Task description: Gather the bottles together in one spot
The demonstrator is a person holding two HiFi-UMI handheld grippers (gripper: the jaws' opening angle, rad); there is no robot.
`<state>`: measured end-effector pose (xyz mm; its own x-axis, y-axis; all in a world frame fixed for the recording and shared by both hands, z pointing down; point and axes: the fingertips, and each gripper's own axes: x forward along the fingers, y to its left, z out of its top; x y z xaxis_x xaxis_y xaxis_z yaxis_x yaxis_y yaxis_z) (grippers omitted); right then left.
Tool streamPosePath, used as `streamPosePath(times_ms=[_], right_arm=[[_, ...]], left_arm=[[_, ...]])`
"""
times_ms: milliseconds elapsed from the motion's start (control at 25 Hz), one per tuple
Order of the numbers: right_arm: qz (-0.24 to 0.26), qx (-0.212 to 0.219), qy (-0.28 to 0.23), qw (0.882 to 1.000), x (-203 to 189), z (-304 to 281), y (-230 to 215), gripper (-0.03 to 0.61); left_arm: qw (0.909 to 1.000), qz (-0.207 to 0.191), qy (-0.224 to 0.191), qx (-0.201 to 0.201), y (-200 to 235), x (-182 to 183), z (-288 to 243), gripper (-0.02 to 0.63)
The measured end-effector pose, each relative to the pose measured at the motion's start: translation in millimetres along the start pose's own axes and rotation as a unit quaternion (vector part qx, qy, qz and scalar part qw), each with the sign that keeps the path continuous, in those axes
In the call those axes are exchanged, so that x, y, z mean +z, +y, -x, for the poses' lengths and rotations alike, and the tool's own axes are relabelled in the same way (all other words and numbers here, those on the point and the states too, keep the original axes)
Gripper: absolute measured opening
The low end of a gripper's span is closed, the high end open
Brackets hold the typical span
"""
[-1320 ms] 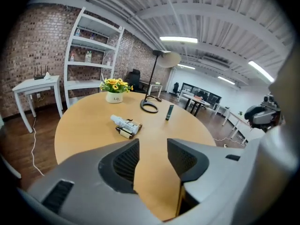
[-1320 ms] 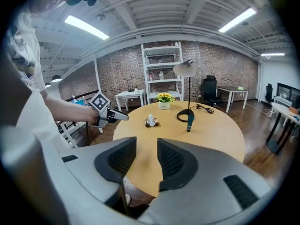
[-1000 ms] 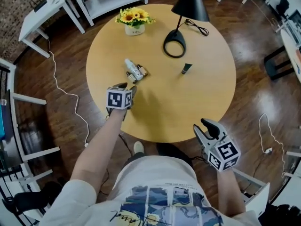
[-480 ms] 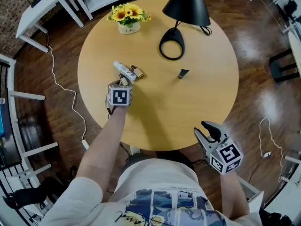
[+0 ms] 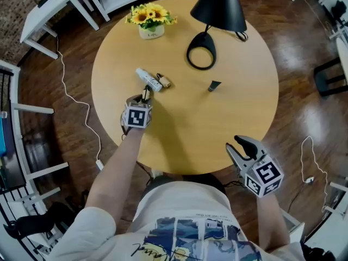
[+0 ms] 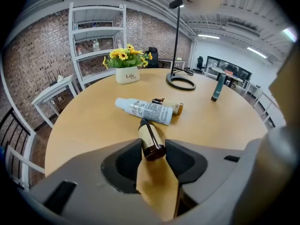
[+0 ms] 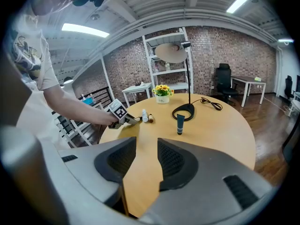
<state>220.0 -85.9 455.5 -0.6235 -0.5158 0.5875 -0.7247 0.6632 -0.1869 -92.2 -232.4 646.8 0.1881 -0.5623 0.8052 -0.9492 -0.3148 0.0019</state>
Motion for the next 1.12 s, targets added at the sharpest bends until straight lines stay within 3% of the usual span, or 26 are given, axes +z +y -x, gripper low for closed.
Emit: streamPosePath(times_ms=[200, 320, 520, 680, 920, 1000, 1120], right_arm=[[0.019, 0.013, -0.001, 1.0, 9, -8, 12, 0.169], [0.024, 0.019, 0.003, 1.0, 13, -16, 24, 0.169], [0.031, 0.03, 0.01, 0.999, 13, -28, 48, 0.169], [0.025, 0.03, 0.012, 0.999, 12, -31, 60, 0.169], [0.019, 0.021, 0.008, 1.0, 7, -27, 59, 0.169], [0.017, 0.019, 0.008, 1.0, 4, -24, 58, 0.169], [0.028, 0.02, 0.01, 0.999, 6, -22, 54, 0.169]], left_arm=[[0.9988, 0.02, -0.026, -0.037, -7, -6, 21, 0.153], [0.9986, 0.013, -0.017, -0.049, -11, -20, 27, 0.153], [0.9984, -0.019, 0.024, -0.049, -11, -45, 29, 0.158], [0.9976, -0.024, 0.052, -0.039, -1, -41, 25, 0.163], [0.9894, -0.052, 0.123, -0.057, 1, -46, 11, 0.15], [0.9893, -0.05, 0.121, -0.065, -1, -50, 13, 0.147], [0.9927, -0.036, 0.073, -0.089, -10, -42, 22, 0.146]])
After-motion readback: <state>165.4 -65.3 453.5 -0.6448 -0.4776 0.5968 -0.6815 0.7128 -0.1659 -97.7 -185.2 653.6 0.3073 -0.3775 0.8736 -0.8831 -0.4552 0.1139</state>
